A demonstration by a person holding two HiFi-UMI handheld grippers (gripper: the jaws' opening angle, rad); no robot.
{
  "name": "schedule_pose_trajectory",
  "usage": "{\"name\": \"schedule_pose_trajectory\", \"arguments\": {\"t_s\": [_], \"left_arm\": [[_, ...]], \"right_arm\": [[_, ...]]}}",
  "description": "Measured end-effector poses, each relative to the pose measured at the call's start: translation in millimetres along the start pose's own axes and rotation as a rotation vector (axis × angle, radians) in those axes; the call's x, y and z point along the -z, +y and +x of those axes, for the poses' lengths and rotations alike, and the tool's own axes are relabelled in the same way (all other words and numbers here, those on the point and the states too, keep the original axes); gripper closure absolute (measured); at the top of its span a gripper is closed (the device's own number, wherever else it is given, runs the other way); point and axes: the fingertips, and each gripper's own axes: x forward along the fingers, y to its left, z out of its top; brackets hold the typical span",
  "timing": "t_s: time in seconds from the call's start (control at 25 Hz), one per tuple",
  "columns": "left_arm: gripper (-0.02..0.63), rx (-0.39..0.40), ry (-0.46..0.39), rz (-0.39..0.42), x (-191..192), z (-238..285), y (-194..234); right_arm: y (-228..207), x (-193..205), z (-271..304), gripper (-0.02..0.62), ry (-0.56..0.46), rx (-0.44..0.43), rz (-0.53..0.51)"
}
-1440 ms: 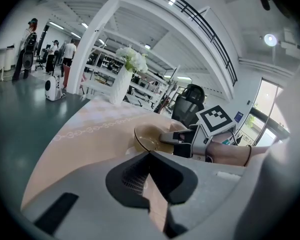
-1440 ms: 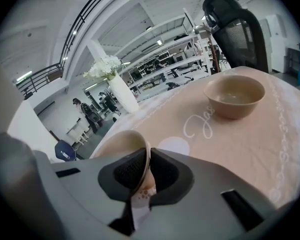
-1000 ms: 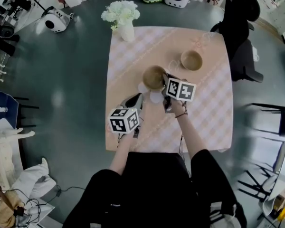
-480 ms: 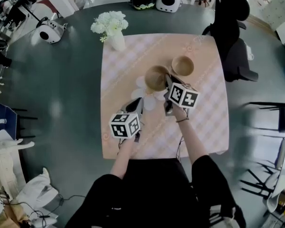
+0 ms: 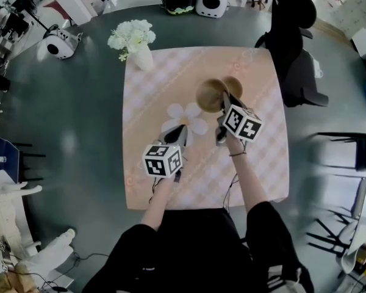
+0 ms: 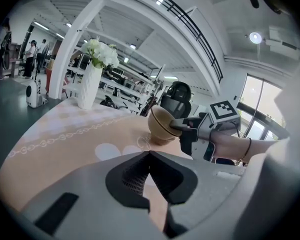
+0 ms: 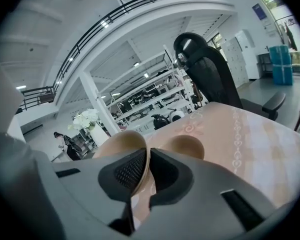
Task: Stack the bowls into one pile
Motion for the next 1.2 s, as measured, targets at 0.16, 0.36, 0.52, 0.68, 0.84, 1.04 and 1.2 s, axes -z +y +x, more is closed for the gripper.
{"name": "schedule_pose_trajectory", "arguments": {"t_s": [0.16,0.36,0.52,0.68,0.84,1.04,1.2], "left_arm": [[0.608,0.008,0.005,0.004,-2.9,9.8,-6.3],[0.609,0.018,0.011,0.007,-3.3,22.0,-11.4],[0.609,0.025,0.015,0.010,-4.1,28.3,-15.4],[0.609,0.023,0.021,0.005,-2.8,32.1,-14.1],[0.609,0.021,0.026,0.001,-0.6,34.7,-12.5],[0.609,0.021,0.030,-0.002,0.1,36.1,-11.5],[0.609,0.020,0.031,-0.003,0.1,36.2,-11.1]], "right_arm": [[-20.8,-12.0,-0.6,0.581,-0.029,0.050,0.017],[-46.2,-19.0,0.9,0.581,-0.049,0.116,0.040],[-66.1,-23.3,2.5,0.581,-0.053,0.179,0.049],[-82.1,-23.5,5.5,0.580,-0.039,0.232,0.052],[-91.2,-20.9,9.4,0.578,-0.017,0.266,0.038],[-93.0,-18.2,14.6,0.577,0.006,0.287,-0.013],[-94.3,-16.2,19.5,0.574,0.032,0.308,-0.049]]}}
